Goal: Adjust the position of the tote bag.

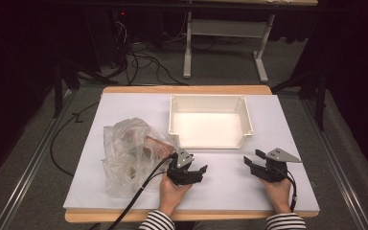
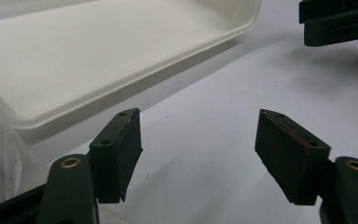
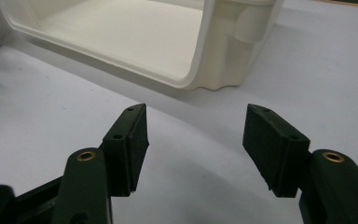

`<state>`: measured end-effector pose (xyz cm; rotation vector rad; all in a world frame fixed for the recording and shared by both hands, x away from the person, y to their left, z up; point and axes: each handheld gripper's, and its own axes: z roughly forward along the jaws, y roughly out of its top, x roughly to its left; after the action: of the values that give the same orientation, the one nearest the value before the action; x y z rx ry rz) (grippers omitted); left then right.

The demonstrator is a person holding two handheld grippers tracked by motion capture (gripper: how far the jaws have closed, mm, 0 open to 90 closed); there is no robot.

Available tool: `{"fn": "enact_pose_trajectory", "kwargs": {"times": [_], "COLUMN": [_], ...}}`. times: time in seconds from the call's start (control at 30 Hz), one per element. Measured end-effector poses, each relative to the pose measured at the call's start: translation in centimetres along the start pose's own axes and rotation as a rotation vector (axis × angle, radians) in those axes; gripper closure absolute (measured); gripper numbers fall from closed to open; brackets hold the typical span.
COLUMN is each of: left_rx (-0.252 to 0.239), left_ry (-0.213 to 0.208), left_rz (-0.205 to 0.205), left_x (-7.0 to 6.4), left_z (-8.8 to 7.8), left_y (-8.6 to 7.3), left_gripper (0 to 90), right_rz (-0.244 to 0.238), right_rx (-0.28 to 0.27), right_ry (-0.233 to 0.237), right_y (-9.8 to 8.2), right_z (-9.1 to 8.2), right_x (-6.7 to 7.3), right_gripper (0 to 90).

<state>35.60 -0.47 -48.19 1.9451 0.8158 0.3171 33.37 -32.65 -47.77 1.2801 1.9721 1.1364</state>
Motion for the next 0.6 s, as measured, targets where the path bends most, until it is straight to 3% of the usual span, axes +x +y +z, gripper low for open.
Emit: {"fn": "enact_pose_trajectory", "kwargs": {"times": [0.6], "left_rx": [-0.005], "left_ry": [-0.010], "left_rz": [-0.005], "left_x": [0.07], "left_z": [-0.06], "left_y": [-0.02], "left_gripper": [32.2], "right_rz": [0.012], "right_rx": [-0.008], "right_ry": [-0.004], "right_y": [-0.03], "right_z": [-0.08], "right_x": [-0.05], "right_gripper": [39.7]}}
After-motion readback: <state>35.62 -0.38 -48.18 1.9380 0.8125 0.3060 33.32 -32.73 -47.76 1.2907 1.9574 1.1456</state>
